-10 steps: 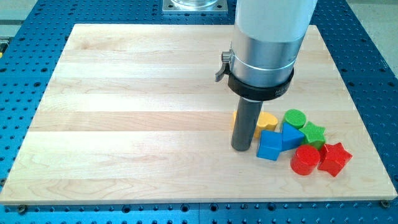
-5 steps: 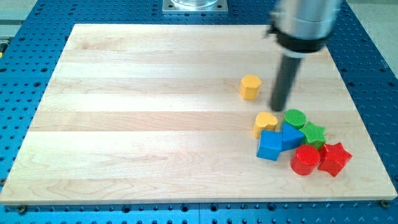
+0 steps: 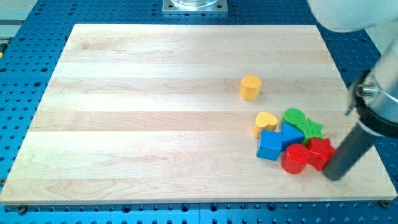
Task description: Separate the green blocks from the group of blocks
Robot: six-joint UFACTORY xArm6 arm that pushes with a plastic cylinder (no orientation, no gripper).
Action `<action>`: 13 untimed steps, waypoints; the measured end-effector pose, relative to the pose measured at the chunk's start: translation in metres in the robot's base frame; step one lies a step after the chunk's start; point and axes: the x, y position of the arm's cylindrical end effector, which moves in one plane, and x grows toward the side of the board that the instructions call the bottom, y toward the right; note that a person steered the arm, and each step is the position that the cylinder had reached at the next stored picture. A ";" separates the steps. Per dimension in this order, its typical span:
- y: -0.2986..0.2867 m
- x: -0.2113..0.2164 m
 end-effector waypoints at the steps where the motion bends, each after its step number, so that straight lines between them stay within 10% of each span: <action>1: -0.023 0.002; 3: -0.017 0.033; 8: -0.058 -0.108; 11: -0.045 0.028; 13: -0.100 -0.037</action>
